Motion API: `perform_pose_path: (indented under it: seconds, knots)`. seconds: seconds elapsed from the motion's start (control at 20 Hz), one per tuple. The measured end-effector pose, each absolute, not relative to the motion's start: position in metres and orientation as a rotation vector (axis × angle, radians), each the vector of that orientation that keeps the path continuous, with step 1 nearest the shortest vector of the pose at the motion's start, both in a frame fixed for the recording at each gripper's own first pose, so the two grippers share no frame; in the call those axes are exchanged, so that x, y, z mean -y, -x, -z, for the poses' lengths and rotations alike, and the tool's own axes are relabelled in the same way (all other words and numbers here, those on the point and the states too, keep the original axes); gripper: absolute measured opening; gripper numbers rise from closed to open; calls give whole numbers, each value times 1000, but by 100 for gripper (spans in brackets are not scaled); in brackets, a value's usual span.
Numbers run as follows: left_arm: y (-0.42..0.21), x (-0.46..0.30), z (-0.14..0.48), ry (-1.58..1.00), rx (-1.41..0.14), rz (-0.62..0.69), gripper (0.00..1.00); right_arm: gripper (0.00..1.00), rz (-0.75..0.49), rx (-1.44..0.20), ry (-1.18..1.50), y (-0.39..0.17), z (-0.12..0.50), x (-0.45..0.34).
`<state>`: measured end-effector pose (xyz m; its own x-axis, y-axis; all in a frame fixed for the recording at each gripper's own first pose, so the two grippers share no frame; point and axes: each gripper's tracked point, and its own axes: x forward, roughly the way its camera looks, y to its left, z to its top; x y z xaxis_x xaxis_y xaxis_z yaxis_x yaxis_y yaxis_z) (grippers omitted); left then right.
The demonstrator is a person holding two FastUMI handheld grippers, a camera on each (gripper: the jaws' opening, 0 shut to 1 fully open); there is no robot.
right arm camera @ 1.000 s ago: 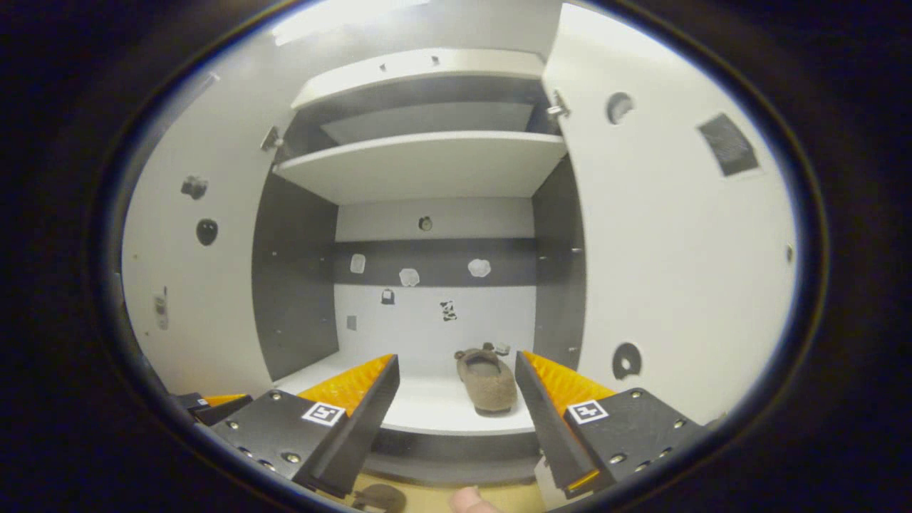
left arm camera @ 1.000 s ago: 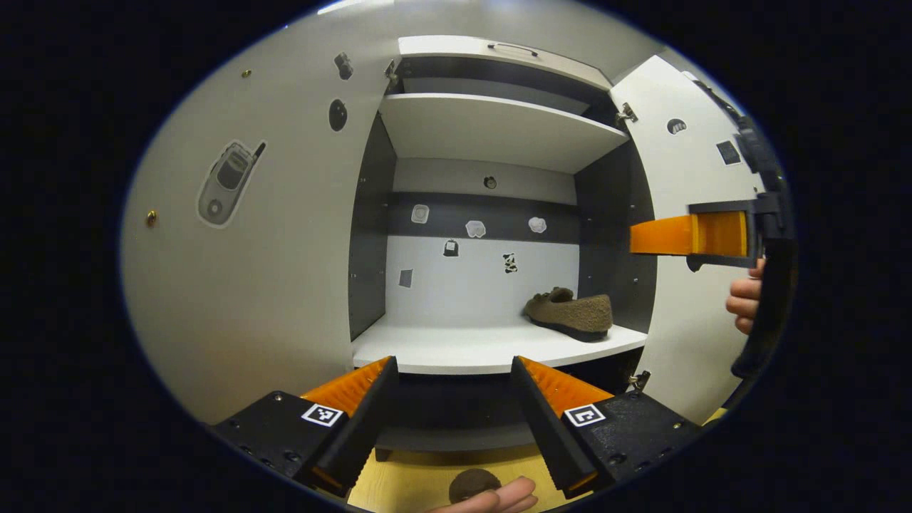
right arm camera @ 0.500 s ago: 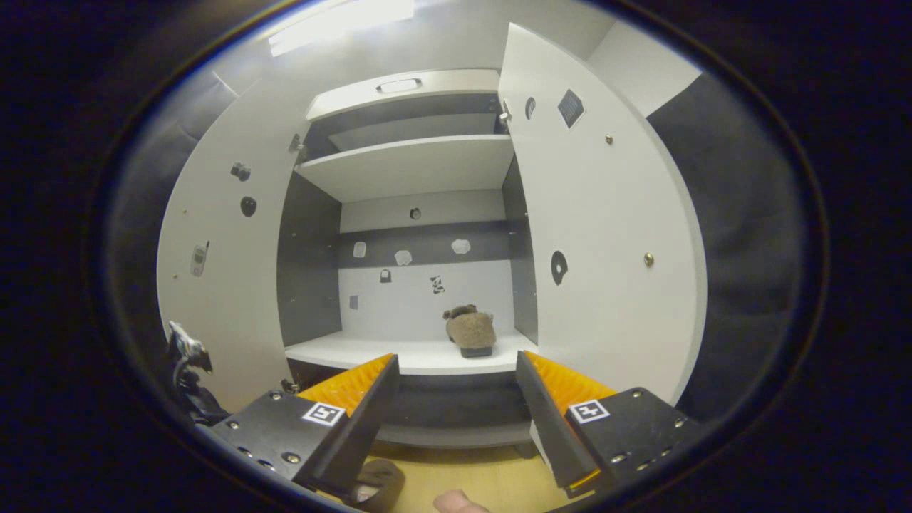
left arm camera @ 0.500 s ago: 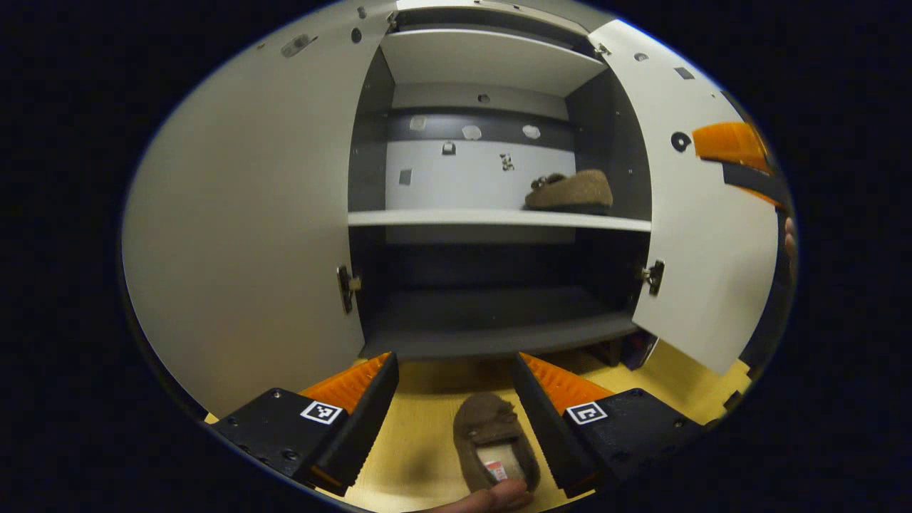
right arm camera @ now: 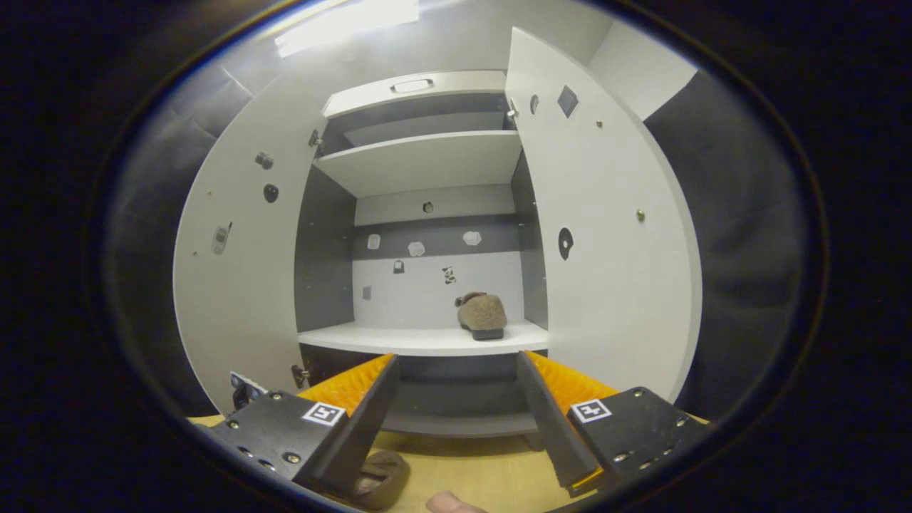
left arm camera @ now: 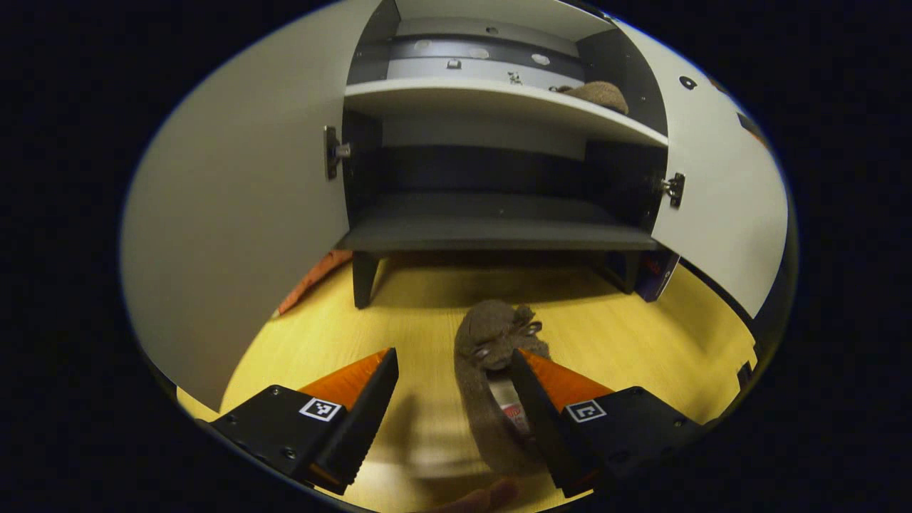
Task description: Grab one shoe with the right hand and put it into the shoe cabinet, grab the other shoe with the left hand and put it into the shoe cabinet; then close the right door with the right hand and the left door with the left hand.
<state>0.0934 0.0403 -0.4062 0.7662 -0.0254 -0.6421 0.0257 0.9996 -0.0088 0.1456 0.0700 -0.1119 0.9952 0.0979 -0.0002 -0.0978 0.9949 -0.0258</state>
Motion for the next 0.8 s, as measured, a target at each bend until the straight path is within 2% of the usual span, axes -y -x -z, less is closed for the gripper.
perform_pose_path:
  seconds: [0.15, 0.2, 0.25, 0.3, 0.4, 0.45, 0.55, 0.8]
  knots:
    - [-81, -38, 438, -22, -840, 42, 91, 99, -73, 3, 18, -148, 105, -63]
    - [-78, -31, 444, -6, -879, 65, 76, 99, -72, 10, 10, -147, 100, -62]
    - [-77, -24, 445, 31, -899, 88, 68, 99, -76, 21, 2, -146, 96, -62]
    - [-78, -22, 447, 45, -914, 86, 48, 99, -81, 32, -2, -145, 90, -62]
    - [-82, -31, 447, 16, -928, 53, 14, 99, -81, 51, 7, -144, 83, -59]
    - [-81, -30, 444, 7, -934, 56, 6, 99, -78, 58, 14, -145, 80, -58]
    - [-83, -28, 432, -17, -920, 63, 1, 99, -65, 55, 31, -149, 76, -54]
    - [-96, -23, 372, -50, -783, 75, 1, 98, -38, 62, 41, -156, 59, -44]
